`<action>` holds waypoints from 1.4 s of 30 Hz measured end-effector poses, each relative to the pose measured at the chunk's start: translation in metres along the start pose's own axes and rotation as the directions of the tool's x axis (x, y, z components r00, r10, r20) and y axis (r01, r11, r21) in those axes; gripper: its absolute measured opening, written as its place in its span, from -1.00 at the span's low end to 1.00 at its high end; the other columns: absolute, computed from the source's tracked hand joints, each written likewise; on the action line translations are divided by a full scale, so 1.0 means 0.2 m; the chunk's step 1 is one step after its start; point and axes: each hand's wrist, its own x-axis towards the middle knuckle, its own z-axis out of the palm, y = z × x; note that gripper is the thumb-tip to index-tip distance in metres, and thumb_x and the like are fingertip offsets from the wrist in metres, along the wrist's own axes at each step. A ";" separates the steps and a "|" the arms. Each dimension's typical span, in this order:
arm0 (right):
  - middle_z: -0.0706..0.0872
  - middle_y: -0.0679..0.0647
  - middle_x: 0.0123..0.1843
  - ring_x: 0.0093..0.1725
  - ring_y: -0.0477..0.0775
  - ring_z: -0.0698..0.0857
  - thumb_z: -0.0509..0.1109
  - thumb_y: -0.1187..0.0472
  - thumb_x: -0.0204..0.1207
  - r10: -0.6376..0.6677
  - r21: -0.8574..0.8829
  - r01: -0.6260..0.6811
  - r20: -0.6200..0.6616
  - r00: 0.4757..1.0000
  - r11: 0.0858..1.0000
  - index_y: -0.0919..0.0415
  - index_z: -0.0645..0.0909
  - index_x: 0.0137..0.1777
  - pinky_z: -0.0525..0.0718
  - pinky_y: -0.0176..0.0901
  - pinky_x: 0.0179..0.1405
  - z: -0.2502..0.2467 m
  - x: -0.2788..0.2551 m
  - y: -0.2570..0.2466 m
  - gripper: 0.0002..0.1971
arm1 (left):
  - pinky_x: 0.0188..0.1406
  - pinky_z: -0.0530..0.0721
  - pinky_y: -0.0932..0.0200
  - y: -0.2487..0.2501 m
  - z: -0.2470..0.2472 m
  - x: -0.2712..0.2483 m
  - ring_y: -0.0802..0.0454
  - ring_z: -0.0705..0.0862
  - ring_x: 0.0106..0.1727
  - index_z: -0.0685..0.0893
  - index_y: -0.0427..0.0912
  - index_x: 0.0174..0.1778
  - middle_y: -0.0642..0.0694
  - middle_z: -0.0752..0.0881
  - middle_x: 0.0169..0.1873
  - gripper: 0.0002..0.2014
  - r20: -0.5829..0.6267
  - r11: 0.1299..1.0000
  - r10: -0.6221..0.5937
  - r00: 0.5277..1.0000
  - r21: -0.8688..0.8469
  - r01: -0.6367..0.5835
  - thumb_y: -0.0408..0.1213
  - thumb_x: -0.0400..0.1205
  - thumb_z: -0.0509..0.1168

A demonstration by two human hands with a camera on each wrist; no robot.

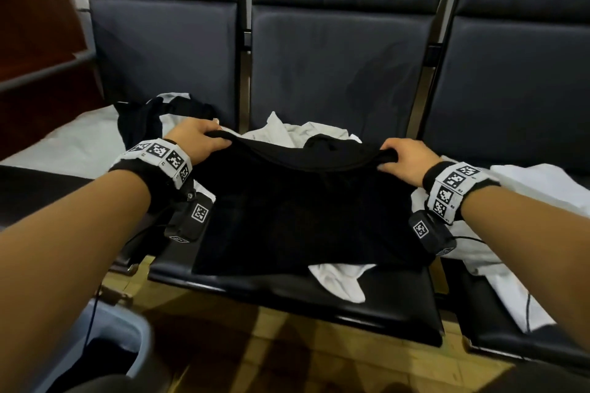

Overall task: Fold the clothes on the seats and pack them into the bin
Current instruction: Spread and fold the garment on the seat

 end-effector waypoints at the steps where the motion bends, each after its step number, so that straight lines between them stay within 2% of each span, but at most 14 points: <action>1: 0.74 0.13 0.00 0.05 0.16 0.70 0.47 0.15 0.55 0.002 0.050 0.001 -0.057 0.998 0.999 0.19 0.67 0.12 0.53 -0.17 -0.03 -0.01 -0.05 0.01 -0.80 | -0.06 0.59 0.36 -0.01 -0.01 -0.05 0.00 0.70 0.03 0.76 -0.14 -0.03 -0.09 0.77 -0.05 -0.89 0.004 1.000 0.016 1.000 0.011 -0.016 -0.22 0.59 0.40; 3: 0.73 0.11 -0.09 -0.04 0.15 0.70 0.40 0.20 0.60 0.038 0.204 -0.011 -0.130 0.991 0.979 0.17 0.70 0.07 0.55 -0.13 -0.05 -0.02 -0.16 0.03 -0.88 | -0.17 0.53 0.42 -0.03 -0.03 -0.17 0.08 0.69 -0.09 0.75 -0.04 -0.10 0.02 0.75 -0.18 -0.96 0.036 0.998 0.053 0.998 0.019 -0.054 -0.20 0.58 0.41; 5: 0.73 0.09 -0.13 -0.06 0.14 0.70 0.41 0.30 0.57 0.046 0.273 -0.009 -0.129 0.991 0.962 0.16 0.69 0.02 0.59 -0.10 -0.02 0.01 -0.27 0.06 -0.91 | -0.10 0.54 0.36 -0.08 -0.03 -0.26 0.11 0.70 -0.12 0.76 0.00 -0.14 0.01 0.77 -0.21 -0.97 0.130 0.997 0.074 0.989 0.021 -0.077 -0.17 0.55 0.46; 11: 0.75 0.20 0.05 0.12 0.25 0.69 0.35 0.49 0.44 0.021 0.021 -0.024 0.108 0.994 0.999 0.17 0.67 0.03 0.58 -0.10 0.10 0.17 -0.54 0.13 -0.74 | -0.04 0.65 0.03 -0.32 0.10 -0.52 0.00 0.65 -0.22 0.68 0.02 -0.30 -0.12 0.74 -0.30 -0.80 0.420 0.995 -0.038 0.907 0.097 -0.003 -0.31 0.39 0.57; 15: 0.74 0.23 0.12 0.15 0.27 0.67 0.28 0.52 0.41 0.030 -0.007 -0.030 0.068 0.997 1.000 0.18 0.69 0.12 0.57 -0.11 0.11 0.16 -0.58 0.12 -0.63 | -0.28 0.51 0.29 -0.35 0.15 -0.59 0.03 0.59 -0.28 0.53 -0.03 -0.34 0.05 0.62 -0.39 -0.73 0.323 0.976 0.002 0.946 0.205 -0.072 -0.39 0.46 0.50; 18: 0.73 0.28 0.14 0.18 0.33 0.66 0.25 0.52 0.43 0.037 -0.030 -0.037 -0.018 0.999 0.999 0.22 0.68 0.19 0.60 -0.03 0.17 0.14 -0.59 0.10 -0.61 | -0.30 0.47 0.29 -0.32 0.14 -0.63 0.03 0.59 -0.25 0.49 -0.01 -0.34 0.05 0.61 -0.36 -0.72 0.235 0.963 0.043 0.971 0.249 -0.103 -0.32 0.48 0.50; 21: 0.63 0.25 0.11 0.15 0.32 0.62 0.28 0.53 0.39 0.014 -0.142 0.001 0.104 0.994 0.990 0.13 0.57 0.11 0.54 -0.10 0.05 0.14 -0.61 0.09 -0.63 | -0.19 0.51 0.25 -0.32 0.17 -0.67 0.06 0.60 -0.21 0.56 0.01 -0.26 0.09 0.61 -0.33 -0.77 0.414 0.930 -0.035 0.910 0.348 -0.122 -0.21 0.46 0.53; 24: 0.57 0.20 0.17 0.08 0.18 0.57 0.32 0.48 0.42 0.105 -0.300 -0.005 0.319 0.942 0.954 0.13 0.58 0.20 0.48 -0.18 0.03 0.13 -0.63 0.08 -0.61 | -0.01 0.62 0.19 -0.34 0.17 -0.68 0.07 0.67 -0.15 0.71 -0.01 -0.17 0.04 0.70 -0.28 -0.73 0.524 0.943 -0.155 0.837 0.332 -0.034 0.10 0.46 0.47; 28: 0.61 0.23 0.21 0.11 0.19 0.61 0.34 0.42 0.38 0.054 -0.217 -0.003 0.227 0.972 0.976 0.10 0.62 0.26 0.58 -0.05 0.06 0.03 -0.59 0.02 -0.55 | 0.06 0.66 0.09 -0.33 0.17 -0.63 -0.02 0.72 -0.20 0.75 -0.17 -0.22 -0.10 0.77 -0.34 -0.60 0.427 0.988 -0.153 0.891 0.083 0.130 0.13 0.59 0.30; 32: 0.59 0.14 0.18 0.15 0.15 0.60 0.38 0.27 0.49 -0.020 -0.092 0.042 0.224 0.974 0.995 0.09 0.64 0.26 0.52 -0.11 0.13 0.02 -0.56 -0.18 -0.67 | 0.08 0.60 0.07 -0.28 0.22 -0.54 -0.10 0.69 0.00 0.69 -0.20 -0.15 -0.14 0.74 -0.13 -0.72 0.171 0.958 -0.200 0.965 0.242 0.156 -0.01 0.61 0.35; 34: 0.59 0.13 0.18 0.21 0.16 0.60 0.39 0.12 0.52 -0.067 -0.144 0.105 0.245 0.967 0.984 0.06 0.65 0.25 0.53 -0.07 0.28 0.08 -0.53 -0.29 -0.70 | -0.02 0.59 0.11 -0.26 0.26 -0.49 -0.15 0.70 0.01 0.70 -0.28 -0.09 -0.21 0.72 -0.10 -0.64 0.176 0.930 -0.286 0.942 0.289 0.229 0.02 0.59 0.37; 37: 0.61 0.11 0.18 0.21 0.14 0.62 0.40 -0.01 0.52 -0.171 -0.106 0.203 0.254 0.952 0.974 0.02 0.64 0.26 0.55 -0.07 0.30 0.21 -0.51 -0.42 -0.67 | -0.04 0.64 0.09 -0.26 0.33 -0.43 -0.23 0.71 0.03 0.66 -0.28 -0.04 -0.23 0.68 -0.13 -0.57 0.218 0.908 -0.393 0.893 0.244 0.340 0.07 0.53 0.42; 39: 0.58 0.10 0.21 0.20 0.11 0.60 0.44 -0.08 0.50 -0.243 -0.100 0.294 0.348 0.905 0.951 -0.01 0.60 0.32 0.55 -0.05 0.31 0.31 -0.52 -0.47 -0.59 | 0.00 0.63 0.07 -0.27 0.36 -0.38 -0.27 0.70 0.12 0.65 -0.33 0.11 -0.28 0.70 0.00 -0.50 0.204 0.893 -0.429 0.880 0.241 0.379 0.04 0.50 0.47; 42: 0.48 0.02 0.13 0.10 0.07 0.58 0.45 0.05 0.51 -0.235 -0.147 0.347 0.494 0.837 0.926 -0.01 0.64 0.24 0.60 -0.12 0.15 0.40 -0.53 -0.49 -0.69 | -0.01 0.55 0.10 -0.29 0.38 -0.35 -0.26 0.65 0.21 0.61 -0.34 0.22 -0.25 0.67 0.11 -0.45 0.186 0.871 -0.462 0.867 0.279 0.404 -0.02 0.47 0.51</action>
